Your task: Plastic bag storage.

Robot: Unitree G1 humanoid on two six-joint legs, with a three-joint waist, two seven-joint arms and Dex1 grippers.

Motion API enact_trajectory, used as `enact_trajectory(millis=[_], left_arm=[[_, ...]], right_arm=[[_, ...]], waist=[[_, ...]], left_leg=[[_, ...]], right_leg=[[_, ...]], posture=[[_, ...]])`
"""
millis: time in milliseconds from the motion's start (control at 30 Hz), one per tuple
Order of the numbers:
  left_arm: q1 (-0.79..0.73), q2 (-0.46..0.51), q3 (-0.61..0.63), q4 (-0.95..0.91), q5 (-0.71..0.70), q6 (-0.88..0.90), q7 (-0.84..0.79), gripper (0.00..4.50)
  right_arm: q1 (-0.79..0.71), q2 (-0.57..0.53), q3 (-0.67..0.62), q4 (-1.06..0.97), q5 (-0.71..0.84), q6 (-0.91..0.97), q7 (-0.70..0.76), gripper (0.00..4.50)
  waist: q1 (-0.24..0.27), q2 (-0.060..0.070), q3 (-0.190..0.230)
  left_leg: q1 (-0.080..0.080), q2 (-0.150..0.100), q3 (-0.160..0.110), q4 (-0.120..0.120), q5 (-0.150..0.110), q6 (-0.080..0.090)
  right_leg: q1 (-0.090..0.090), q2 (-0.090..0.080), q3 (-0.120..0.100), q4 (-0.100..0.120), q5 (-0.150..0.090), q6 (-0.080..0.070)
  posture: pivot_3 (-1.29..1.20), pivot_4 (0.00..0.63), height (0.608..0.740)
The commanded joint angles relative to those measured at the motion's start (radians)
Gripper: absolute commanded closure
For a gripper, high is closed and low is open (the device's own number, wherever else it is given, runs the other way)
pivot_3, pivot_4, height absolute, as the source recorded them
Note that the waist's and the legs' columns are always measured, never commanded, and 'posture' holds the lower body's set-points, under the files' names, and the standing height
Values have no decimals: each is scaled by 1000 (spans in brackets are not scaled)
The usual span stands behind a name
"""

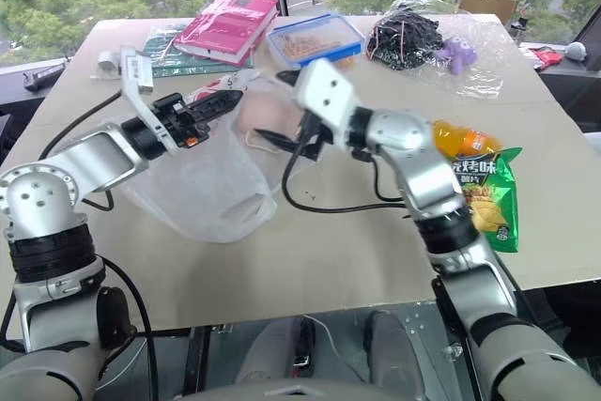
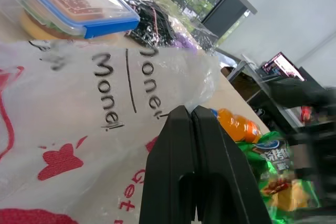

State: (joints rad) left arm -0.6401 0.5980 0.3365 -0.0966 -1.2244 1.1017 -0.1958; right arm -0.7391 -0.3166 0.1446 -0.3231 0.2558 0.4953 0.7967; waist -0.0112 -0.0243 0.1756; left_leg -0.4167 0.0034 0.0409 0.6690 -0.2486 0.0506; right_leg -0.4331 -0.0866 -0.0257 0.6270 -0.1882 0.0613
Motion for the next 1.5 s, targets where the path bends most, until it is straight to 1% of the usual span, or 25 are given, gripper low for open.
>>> enact_trajectory(millis=[33,100,167,200,233,300,367,400,433,500,600,700,800,900,1000,1133,1233,1267,1333,1367,1400,1467,1500], left_arm=[[-37,-7,-26,19,60,-46,-60,4500],[-49,-11,-38,38,84,-55,-89,4500],[-61,-12,-44,62,106,-60,-118,4500],[-67,-13,-49,72,116,-63,-131,4500],[-74,-17,-57,82,128,-65,-144,4500],[-83,-22,-67,97,148,-69,-166,4500],[-88,-30,-80,106,167,-70,-189,4500],[-89,-33,-83,109,173,-69,-197,4500],[-91,-36,-84,111,180,-69,-205,4500],[-93,-39,-82,116,191,-67,-216,4500],[-96,-43,-73,118,199,-63,-223,4500],[-89,-45,-66,109,202,-56,-226,4500],[-84,-44,-59,99,197,-47,-224,4500],[-85,-39,-51,99,199,-41,-228,4500],[-86,-37,-43,96,200,-37,-225,4500],[-77,-37,-37,78,194,-30,-219,4500],[-77,-38,-33,73,194,-27,-214,4500],[-78,-38,-32,72,193,-26,-213,4500],[-78,-37,-29,69,193,-24,-211,4500],[-78,-36,-27,68,192,-22,-211,4500],[-80,-35,-24,67,191,-20,-211,4500],[-83,-32,-20,67,190,-17,-212,4500],[-84,-31,-19,68,190,-17,-213,4500]], right_arm=[[114,-177,-199,-326,189,343,-21,21],[189,-285,-256,-408,149,423,-78,21],[273,-351,-318,-506,166,506,-107,21],[316,-362,-364,-551,165,561,-140,21],[376,-375,-413,-592,124,604,-190,21],[455,-368,-494,-644,78,689,-272,21],[612,-392,-590,-679,28,739,-295,21],[678,-412,-617,-683,-19,794,-336,21],[731,-419,-643,-676,-50,809,-359,21],[783,-387,-719,-641,-27,848,-338,21],[777,-322,-803,-574,7,913,-321,21],[757,-278,-810,-497,0,910,-351,21],[672,-201,-830,-433,56,967,-333,21],[592,-148,-852,-380,116,1015,-303,21],[566,-139,-857,-346,155,1017,-283,21],[604,-141,-796,-279,169,953,-285,21],[630,-127,-770,-234,171,885,-291,830],[640,-126,-761,-225,169,857,-295,1250],[652,-107,-767,-218,186,793,-290,2258],[653,-88,-783,-222,205,760,-287,2879],[660,-87,-788,-238,222,736,-278,3304],[659,-67,-816,-276,290,702,-253,4319],[664,-64,-820,-293,321,682,-239,4465]], waist=[[9,0,0],[10,-1,0],[9,-1,0],[10,-1,0],[12,-1,0],[19,-1,0],[24,-1,-1],[27,-1,-1],[28,-1,-1],[27,-1,-1],[21,-2,-1],[20,-1,-1],[19,-1,-1],[19,-1,-1],[25,-1,-1],[26,-1,-1],[23,-1,-1],[23,-1,-1],[21,-1,-1],[21,-1,-1],[21,-1,-1],[21,-1,-1],[22,-1,-1]], left_leg=[[0,0,-1,0,0,0],[1,-1,0,1,-1,1],[1,-1,2,1,-1,2],[1,-1,2,1,-1,2],[1,-1,2,1,-1,2],[0,0,1,1,-1,2],[0,-1,3,2,-1,3],[0,-1,2,2,-2,4],[0,-1,3,3,-2,4],[-1,-1,3,3,-2,5],[1,0,5,4,-3,6],[3,1,5,5,-5,10],[2,1,5,5,-5,10],[2,1,5,5,-5,9],[2,0,5,5,-5,9],[1,0,4,5,-4,8],[1,0,5,5,-4,8],[1,0,5,5,-4,8],[2,0,5,5,-4,8],[2,0,5,5,-4,8],[2,0,5,5,-4,8],[2,0,6,5,-4,8],[2,0,5,5,-4,8]], right_leg=[[1,0,-1,0,0,0],[2,-1,-1,-1,0,0],[2,-1,0,-1,0,0],[2,-1,0,-1,0,0],[2,0,0,-1,0,0],[2,0,0,-1,0,0],[2,0,1,-1,0,0],[2,0,1,-1,0,0],[3,0,1,-2,-1,0],[3,-1,1,-2,-1,1],[3,0,3,-2,-1,1],[4,1,4,-1,-1,1],[4,1,5,-1,-1,1],[4,2,5,-1,-1,1],[4,1,5,-1,-1,1],[4,1,4,-2,-1,1],[4,1,5,-2,0,1],[4,1,5,-1,-1,1],[4,1,5,-1,-1,1],[4,1,5,-1,-1,1],[4,1,6,-1,-1,1],[4,1,6,-1,-1,1],[4,1,6,-1,-1,1]], posture=[[0,150,740],[0,150,740],[0,150,740],[0,150,740],[0,150,740],[0,150,740],[0,150,740],[0,150,740],[0,150,740],[0,150,740],[0,150,740],[0,150,740],[0,150,740],[0,150,740],[0,150,740],[0,150,740],[0,150,740],[0,150,740],[0,150,740],[0,150,740],[0,150,740],[0,150,740],[0,150,740]])
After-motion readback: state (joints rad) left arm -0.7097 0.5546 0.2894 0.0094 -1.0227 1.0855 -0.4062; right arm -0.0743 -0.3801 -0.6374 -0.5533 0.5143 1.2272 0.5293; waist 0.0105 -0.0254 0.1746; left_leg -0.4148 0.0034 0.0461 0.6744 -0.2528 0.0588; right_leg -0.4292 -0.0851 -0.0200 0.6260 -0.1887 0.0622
